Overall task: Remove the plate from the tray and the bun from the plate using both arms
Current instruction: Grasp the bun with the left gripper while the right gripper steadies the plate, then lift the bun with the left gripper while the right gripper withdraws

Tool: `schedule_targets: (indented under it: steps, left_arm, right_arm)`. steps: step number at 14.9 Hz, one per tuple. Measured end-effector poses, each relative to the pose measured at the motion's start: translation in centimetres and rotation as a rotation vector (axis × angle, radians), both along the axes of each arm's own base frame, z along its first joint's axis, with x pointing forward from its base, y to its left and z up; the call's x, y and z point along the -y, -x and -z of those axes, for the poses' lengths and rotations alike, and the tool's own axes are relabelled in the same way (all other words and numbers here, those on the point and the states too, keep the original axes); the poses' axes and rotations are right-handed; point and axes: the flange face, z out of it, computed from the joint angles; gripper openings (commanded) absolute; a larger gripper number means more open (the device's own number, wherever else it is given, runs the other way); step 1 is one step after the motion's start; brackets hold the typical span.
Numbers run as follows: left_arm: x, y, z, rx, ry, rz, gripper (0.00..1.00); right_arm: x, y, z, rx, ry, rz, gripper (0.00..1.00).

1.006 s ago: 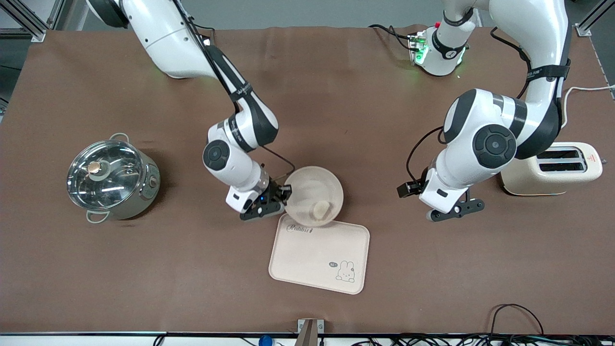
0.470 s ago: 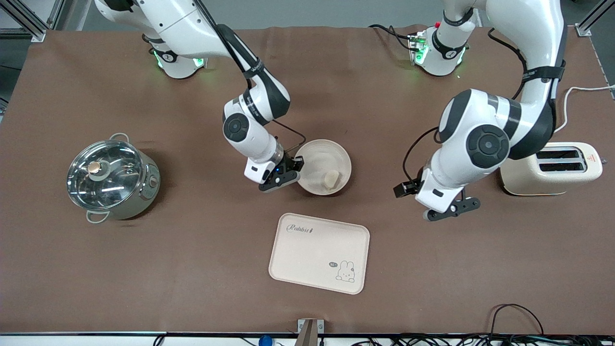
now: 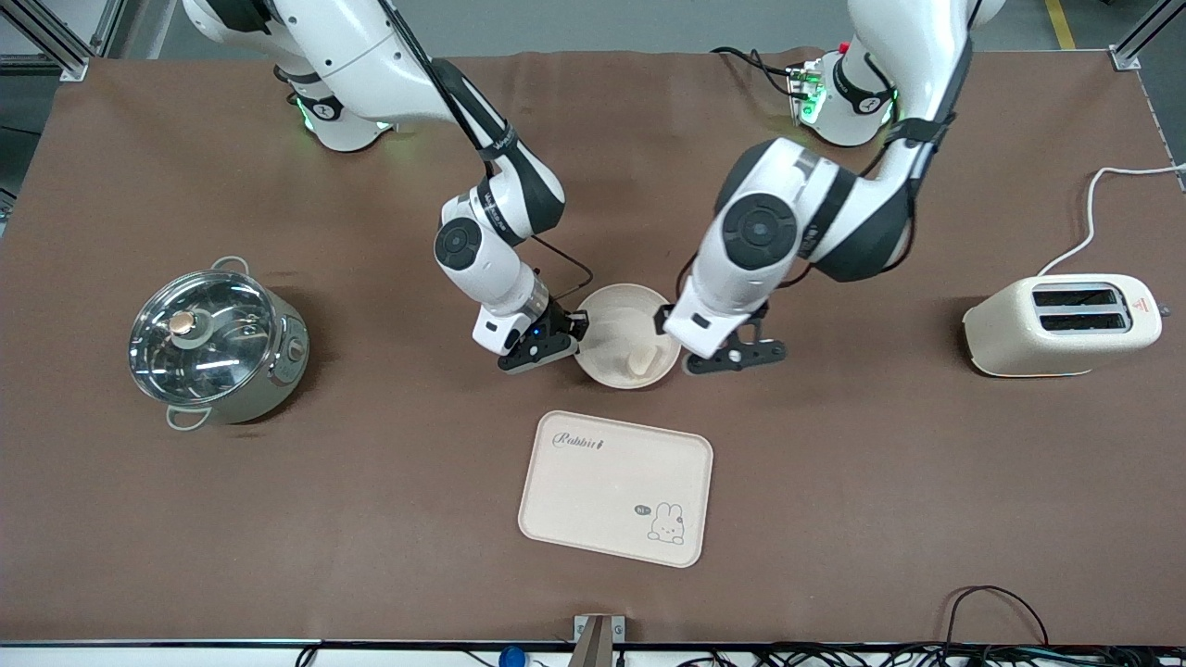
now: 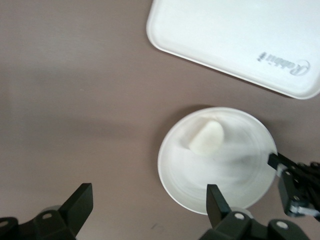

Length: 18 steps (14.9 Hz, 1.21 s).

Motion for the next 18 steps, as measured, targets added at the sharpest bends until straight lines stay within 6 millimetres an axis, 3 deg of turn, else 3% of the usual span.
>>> schedule_targets:
  steps: [1,2,6,7,9,11,14,18]
  left_arm:
    - [0.2,-0.1,0.6,-0.001,0.000,0.003,0.99]
    - [0.1,-0.3,1.2,0.004,0.004,0.009,0.99]
    - [1.6,-0.4,3.5,0.033,0.041,0.052,0.99]
    - [1.8,-0.4,3.9,0.042,0.051,0.066,0.99]
    - [2.1,-0.5,5.0,0.078,0.077,0.077,0.99]
    - [2.5,-0.1,6.9,0.102,0.097,0.086,0.99]
    - [3.7,0.7,10.6,0.118,0.118,0.102,0.99]
    - [6.3,2.3,15.1,0.141,0.144,0.125,0.99]
  right_arm:
    - [0.2,-0.5,0.0,0.003,-0.003,0.008,0.91]
    - [0.4,-0.9,0.0,0.005,-0.007,0.017,1.00]
    - [0.9,-1.9,-0.8,0.009,-0.021,0.042,1.00]
    - [1.6,-2.4,-1.5,-0.002,-0.023,0.050,1.00]
    - [4.7,-4.3,-4.5,-0.078,-0.024,0.066,1.00]
    - [10.0,-6.7,-9.6,-0.159,-0.028,0.088,1.00]
    - [20.8,-9.0,-17.7,-0.162,0.075,0.083,1.00]
    - [33.6,-7.9,-26.6,-0.160,0.224,0.099,1.00]
